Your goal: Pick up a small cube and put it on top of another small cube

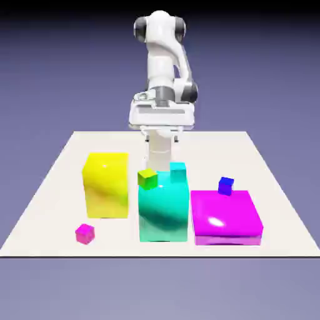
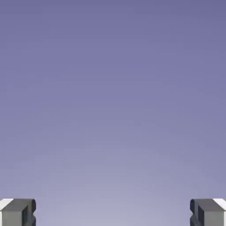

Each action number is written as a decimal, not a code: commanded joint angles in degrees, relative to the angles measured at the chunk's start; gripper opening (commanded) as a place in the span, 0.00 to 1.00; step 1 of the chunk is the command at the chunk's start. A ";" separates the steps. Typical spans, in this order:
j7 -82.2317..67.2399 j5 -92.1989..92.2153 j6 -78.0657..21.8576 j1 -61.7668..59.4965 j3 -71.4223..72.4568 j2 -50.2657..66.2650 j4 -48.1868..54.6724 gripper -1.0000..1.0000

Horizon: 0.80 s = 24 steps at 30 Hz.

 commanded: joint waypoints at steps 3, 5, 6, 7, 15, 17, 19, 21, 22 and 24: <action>-7.48 1.82 -2.41 1.56 -2.82 4.05 2.75 0.50; -12.46 3.03 -4.52 3.36 -5.07 6.67 4.99 0.50; -14.95 3.64 -5.58 4.26 -6.19 7.97 6.11 0.50; -17.45 4.24 -6.64 5.16 -7.32 9.28 7.24 0.50; -37.38 9.09 -15.11 12.34 -16.33 19.74 16.21 0.50; -42.36 10.31 -17.22 14.14 -18.58 22.36 18.45 0.50; -47.35 11.52 -19.34 15.93 -20.83 24.97 20.70 0.50; -52.33 12.73 -21.45 17.73 -23.08 27.59 22.94 0.50; -54.82 13.34 -22.51 18.63 -24.21 28.89 24.06 0.50; -59.81 14.55 -24.63 20.42 -26.46 31.51 26.30 0.50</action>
